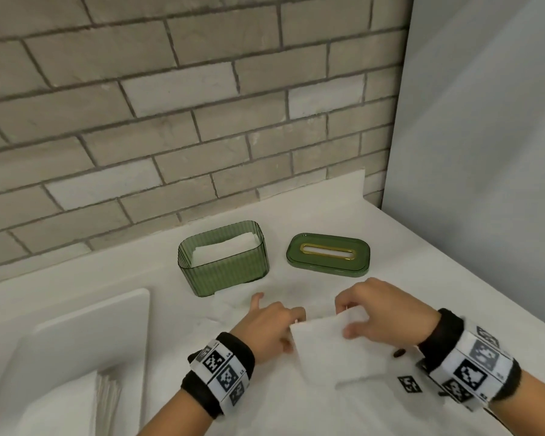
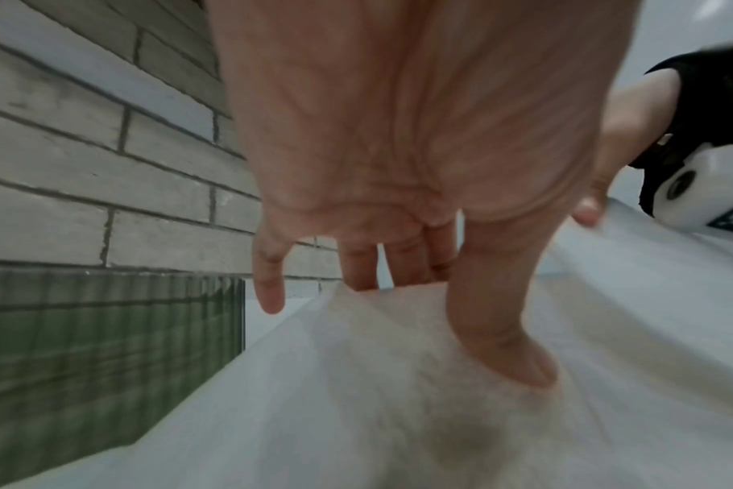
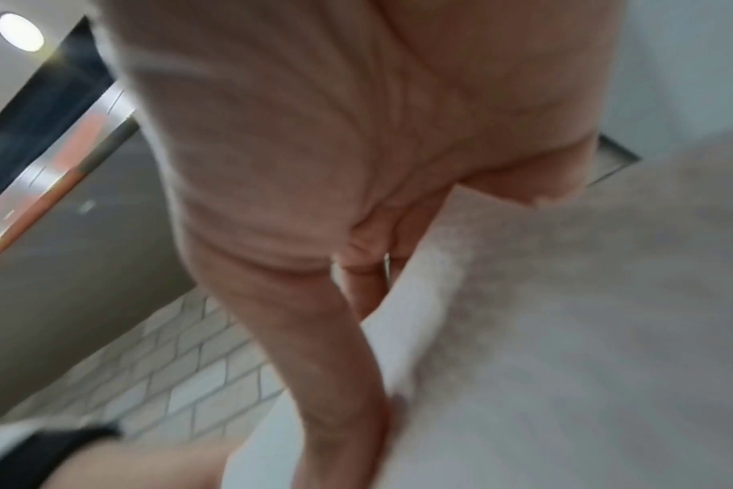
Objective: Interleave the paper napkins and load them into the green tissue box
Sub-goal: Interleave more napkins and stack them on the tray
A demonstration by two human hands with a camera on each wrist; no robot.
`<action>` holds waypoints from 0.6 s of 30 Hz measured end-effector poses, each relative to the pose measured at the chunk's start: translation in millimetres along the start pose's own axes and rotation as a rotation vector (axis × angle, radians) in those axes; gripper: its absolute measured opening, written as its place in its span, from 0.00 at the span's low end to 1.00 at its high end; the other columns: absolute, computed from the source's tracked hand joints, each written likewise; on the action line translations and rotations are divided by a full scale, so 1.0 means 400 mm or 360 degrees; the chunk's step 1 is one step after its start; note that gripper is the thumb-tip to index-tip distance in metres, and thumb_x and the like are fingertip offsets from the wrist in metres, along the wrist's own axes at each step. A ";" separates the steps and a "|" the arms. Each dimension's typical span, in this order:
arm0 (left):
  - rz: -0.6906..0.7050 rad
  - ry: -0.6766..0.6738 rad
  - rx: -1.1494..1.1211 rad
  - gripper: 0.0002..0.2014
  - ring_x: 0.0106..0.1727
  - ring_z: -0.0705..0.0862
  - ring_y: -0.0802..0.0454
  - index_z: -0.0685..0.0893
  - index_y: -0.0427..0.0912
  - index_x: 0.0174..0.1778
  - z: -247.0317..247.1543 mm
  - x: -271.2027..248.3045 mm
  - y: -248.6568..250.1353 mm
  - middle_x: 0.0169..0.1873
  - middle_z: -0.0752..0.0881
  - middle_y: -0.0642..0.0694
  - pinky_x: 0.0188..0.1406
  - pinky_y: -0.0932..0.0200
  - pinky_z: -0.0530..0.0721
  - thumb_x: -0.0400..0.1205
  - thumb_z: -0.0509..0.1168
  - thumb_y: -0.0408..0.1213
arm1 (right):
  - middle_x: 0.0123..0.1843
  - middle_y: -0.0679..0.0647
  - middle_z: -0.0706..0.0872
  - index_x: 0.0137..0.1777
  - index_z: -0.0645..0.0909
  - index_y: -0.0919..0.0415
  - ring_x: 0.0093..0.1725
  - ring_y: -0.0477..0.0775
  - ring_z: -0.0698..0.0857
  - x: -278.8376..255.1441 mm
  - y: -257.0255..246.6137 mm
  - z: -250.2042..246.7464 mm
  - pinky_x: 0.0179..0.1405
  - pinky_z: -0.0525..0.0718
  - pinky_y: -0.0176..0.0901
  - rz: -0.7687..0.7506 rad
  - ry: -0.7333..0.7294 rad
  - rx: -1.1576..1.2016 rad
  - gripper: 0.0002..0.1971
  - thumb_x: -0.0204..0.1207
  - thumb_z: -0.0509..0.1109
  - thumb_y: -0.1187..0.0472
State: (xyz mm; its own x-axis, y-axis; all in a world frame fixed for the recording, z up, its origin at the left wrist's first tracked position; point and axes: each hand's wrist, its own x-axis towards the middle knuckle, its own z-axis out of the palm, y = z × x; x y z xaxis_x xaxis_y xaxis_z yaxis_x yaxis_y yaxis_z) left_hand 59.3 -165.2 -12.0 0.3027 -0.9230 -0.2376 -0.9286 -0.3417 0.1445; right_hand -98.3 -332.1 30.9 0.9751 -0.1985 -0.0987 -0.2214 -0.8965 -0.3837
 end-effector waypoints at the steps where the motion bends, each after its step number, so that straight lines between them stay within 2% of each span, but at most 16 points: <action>1: -0.0008 -0.0020 0.0029 0.11 0.65 0.76 0.52 0.80 0.47 0.57 -0.001 -0.006 -0.003 0.51 0.85 0.50 0.81 0.37 0.44 0.79 0.69 0.34 | 0.44 0.45 0.87 0.43 0.80 0.46 0.48 0.48 0.84 -0.007 0.006 -0.016 0.53 0.82 0.49 0.0010 0.0086 0.0096 0.07 0.71 0.75 0.49; 3: -0.0007 -0.0063 0.0102 0.12 0.67 0.75 0.51 0.84 0.46 0.58 -0.006 -0.018 0.000 0.54 0.83 0.50 0.82 0.34 0.43 0.79 0.70 0.41 | 0.39 0.47 0.87 0.41 0.78 0.46 0.44 0.48 0.86 -0.019 0.014 -0.038 0.51 0.83 0.51 0.0022 0.0312 0.0305 0.08 0.71 0.75 0.49; 5: 0.0032 -0.0055 0.0156 0.11 0.67 0.75 0.52 0.87 0.50 0.55 -0.018 -0.034 0.012 0.51 0.80 0.52 0.81 0.34 0.41 0.78 0.70 0.45 | 0.31 0.49 0.85 0.40 0.76 0.48 0.32 0.46 0.81 -0.031 0.017 -0.051 0.41 0.80 0.44 0.0034 0.0571 0.0582 0.09 0.73 0.76 0.52; 7: 0.0035 0.0061 0.0126 0.09 0.67 0.74 0.55 0.88 0.52 0.53 -0.039 -0.051 0.020 0.49 0.77 0.56 0.80 0.35 0.39 0.78 0.71 0.47 | 0.26 0.51 0.83 0.40 0.76 0.52 0.26 0.46 0.74 -0.041 0.016 -0.051 0.33 0.74 0.36 0.0064 0.0825 0.0918 0.09 0.76 0.75 0.57; 9: -0.0038 0.0290 -0.0015 0.09 0.66 0.76 0.60 0.87 0.54 0.53 -0.069 -0.070 0.013 0.51 0.82 0.59 0.83 0.38 0.42 0.80 0.71 0.51 | 0.31 0.53 0.90 0.45 0.80 0.55 0.30 0.50 0.84 -0.048 0.020 -0.043 0.35 0.78 0.37 0.0137 0.1028 0.1320 0.05 0.77 0.74 0.59; 11: -0.0084 0.0644 -0.0308 0.10 0.56 0.82 0.62 0.89 0.54 0.51 -0.093 -0.089 -0.005 0.45 0.87 0.61 0.82 0.46 0.53 0.79 0.72 0.53 | 0.44 0.54 0.93 0.55 0.84 0.56 0.42 0.54 0.92 -0.054 0.022 -0.027 0.37 0.84 0.38 0.0244 0.1102 0.1712 0.07 0.78 0.73 0.61; 12: -0.0088 0.0838 -0.0509 0.10 0.49 0.84 0.63 0.90 0.53 0.49 -0.106 -0.101 -0.010 0.41 0.89 0.63 0.78 0.53 0.63 0.78 0.73 0.53 | 0.48 0.54 0.93 0.58 0.85 0.56 0.47 0.53 0.92 -0.055 0.023 -0.016 0.39 0.85 0.36 0.0281 0.1114 0.1844 0.10 0.78 0.72 0.61; 14: -0.0119 0.1195 -0.0947 0.07 0.42 0.88 0.67 0.92 0.51 0.45 -0.125 -0.129 -0.016 0.37 0.91 0.64 0.57 0.68 0.80 0.76 0.77 0.48 | 0.52 0.53 0.93 0.59 0.87 0.57 0.51 0.53 0.91 -0.053 0.018 0.000 0.44 0.85 0.38 0.0341 0.1109 0.1996 0.10 0.79 0.71 0.61; 15: -0.0180 0.1307 -0.1151 0.04 0.41 0.90 0.67 0.92 0.51 0.43 -0.131 -0.139 -0.018 0.37 0.92 0.64 0.46 0.71 0.83 0.75 0.78 0.44 | 0.53 0.54 0.93 0.58 0.87 0.59 0.52 0.53 0.91 -0.051 0.014 0.008 0.46 0.84 0.41 0.0361 0.1092 0.2043 0.10 0.80 0.70 0.61; 16: -0.0254 0.1395 -0.1338 0.04 0.42 0.91 0.64 0.92 0.49 0.42 -0.137 -0.149 -0.016 0.38 0.93 0.61 0.41 0.70 0.85 0.74 0.79 0.41 | 0.53 0.55 0.92 0.57 0.87 0.60 0.53 0.54 0.91 -0.047 0.010 0.015 0.48 0.83 0.43 0.0378 0.1077 0.2086 0.10 0.80 0.69 0.61; 18: -0.0381 0.1499 -0.1677 0.07 0.46 0.93 0.58 0.92 0.41 0.45 -0.132 -0.154 -0.028 0.42 0.94 0.53 0.41 0.65 0.88 0.74 0.79 0.37 | 0.53 0.55 0.93 0.57 0.88 0.61 0.54 0.55 0.90 -0.037 0.004 0.025 0.54 0.83 0.48 0.0411 0.1064 0.2149 0.10 0.82 0.68 0.61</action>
State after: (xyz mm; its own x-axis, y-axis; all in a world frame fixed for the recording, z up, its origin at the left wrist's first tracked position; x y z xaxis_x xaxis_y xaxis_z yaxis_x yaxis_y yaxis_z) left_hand 62.5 -113.7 51.8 0.8404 -0.4543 0.2956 -0.3724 -0.0877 0.9239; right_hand -113.3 -326.5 22.6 0.6543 -0.7561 -0.0147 0.1344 0.1354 -0.9816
